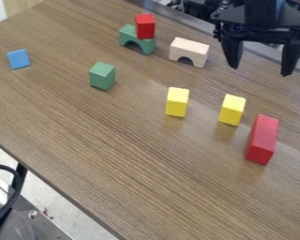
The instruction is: Remove the red cube from the green arc top and placed it on the table
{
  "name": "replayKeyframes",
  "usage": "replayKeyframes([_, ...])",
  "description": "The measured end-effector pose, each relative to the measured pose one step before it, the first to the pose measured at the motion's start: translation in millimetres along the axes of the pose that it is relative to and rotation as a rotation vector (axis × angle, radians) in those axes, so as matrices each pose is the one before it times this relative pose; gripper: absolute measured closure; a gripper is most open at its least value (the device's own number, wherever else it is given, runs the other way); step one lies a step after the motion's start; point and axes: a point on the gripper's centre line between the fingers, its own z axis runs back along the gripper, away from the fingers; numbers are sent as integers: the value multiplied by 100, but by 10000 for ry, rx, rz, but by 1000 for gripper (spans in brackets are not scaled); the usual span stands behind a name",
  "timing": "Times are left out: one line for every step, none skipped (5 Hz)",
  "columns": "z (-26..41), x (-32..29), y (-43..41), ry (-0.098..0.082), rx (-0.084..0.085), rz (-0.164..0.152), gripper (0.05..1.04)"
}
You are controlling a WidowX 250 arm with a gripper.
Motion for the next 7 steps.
replayKeyframes([-1095, -653, 384, 380, 158, 56, 85])
replayKeyframes([-1224, 2090, 1343, 129, 73, 528, 84])
replayKeyframes([-538, 2831, 2999, -44, 329, 939, 84])
replayKeyframes([-660, 1760, 2013, 6, 270, 659, 85])
replayKeyframes([-750, 763, 1499, 106, 471, 462, 84])
replayKeyframes([284, 687, 1200, 29, 597, 641, 84])
replayKeyframes([-69, 118, 1204, 235, 671, 494, 84])
